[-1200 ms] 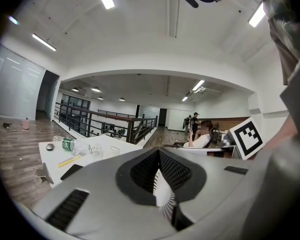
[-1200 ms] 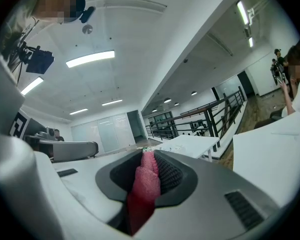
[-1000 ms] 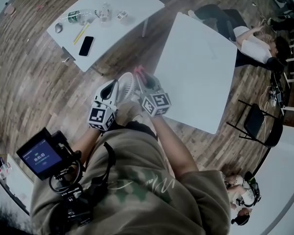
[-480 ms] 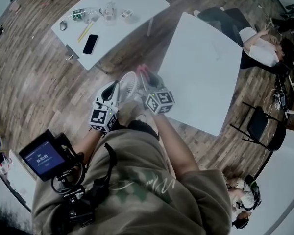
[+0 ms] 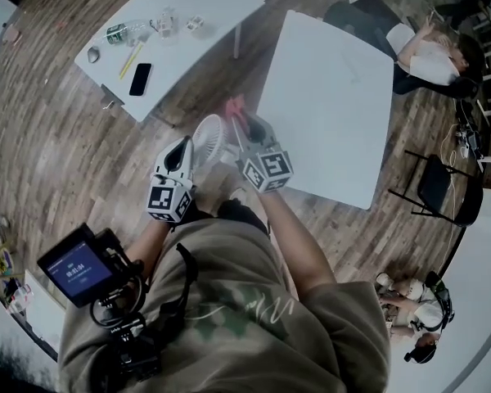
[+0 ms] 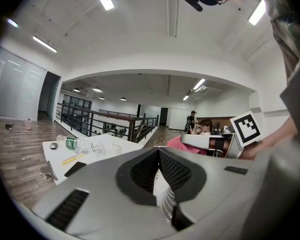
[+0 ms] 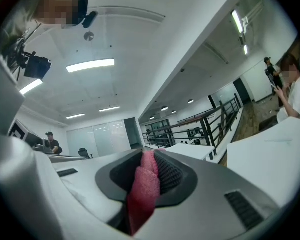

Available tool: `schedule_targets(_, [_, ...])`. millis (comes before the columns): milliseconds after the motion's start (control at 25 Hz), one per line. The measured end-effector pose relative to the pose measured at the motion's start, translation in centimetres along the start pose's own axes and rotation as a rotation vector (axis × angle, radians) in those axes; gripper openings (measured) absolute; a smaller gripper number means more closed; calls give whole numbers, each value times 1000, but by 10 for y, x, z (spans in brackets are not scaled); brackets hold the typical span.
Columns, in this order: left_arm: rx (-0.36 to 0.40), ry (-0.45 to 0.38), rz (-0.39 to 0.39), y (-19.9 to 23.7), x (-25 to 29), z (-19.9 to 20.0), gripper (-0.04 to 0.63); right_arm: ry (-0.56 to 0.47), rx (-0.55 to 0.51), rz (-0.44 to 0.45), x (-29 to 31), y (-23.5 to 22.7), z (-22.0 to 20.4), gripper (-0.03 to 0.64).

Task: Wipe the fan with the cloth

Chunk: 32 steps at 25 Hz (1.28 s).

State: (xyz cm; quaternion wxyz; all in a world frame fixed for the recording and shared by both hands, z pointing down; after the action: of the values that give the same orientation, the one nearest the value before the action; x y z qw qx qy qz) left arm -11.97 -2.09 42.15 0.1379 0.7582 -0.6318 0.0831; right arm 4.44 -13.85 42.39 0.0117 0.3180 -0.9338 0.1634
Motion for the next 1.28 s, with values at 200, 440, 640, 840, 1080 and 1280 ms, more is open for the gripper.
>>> schedule_targets(200, [22, -9, -90, -12, -2, -7, 20, -62, -27, -92, -38, 9, 1, 98])
schedule_targets(440, [47, -3, -230, -3, -7, 1, 20, -65, 7, -214, -59, 30, -14, 98])
schedule_targets(640, [54, 4, -336, 24, -25, 6, 20, -68, 50, -321, -56, 69, -29, 98])
schedule_targets(840, [86, 11, -401, 39, -45, 10, 20, -101, 61, -412, -57, 86, -23, 98])
schedule_targets(1080, [94, 11, -392, 45, -43, 2, 20, -85, 54, -425, -53, 80, -37, 98])
schedule_targets(1280, [103, 1, -389, 48, -43, 5, 20, -82, 41, -421, -52, 78, -40, 98])
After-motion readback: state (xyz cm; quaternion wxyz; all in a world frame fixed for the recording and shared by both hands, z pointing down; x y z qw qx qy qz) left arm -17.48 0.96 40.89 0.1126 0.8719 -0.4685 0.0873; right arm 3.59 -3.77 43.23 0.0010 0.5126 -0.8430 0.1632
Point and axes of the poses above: the fingertips, and each gripper's own axes: x forward along the fingers, y to its left, z out of its top, the point moved 6 cm from there along -x, backward along the fingers, and after that the axes turned 7 degrees about y, right-handed, at the moved point
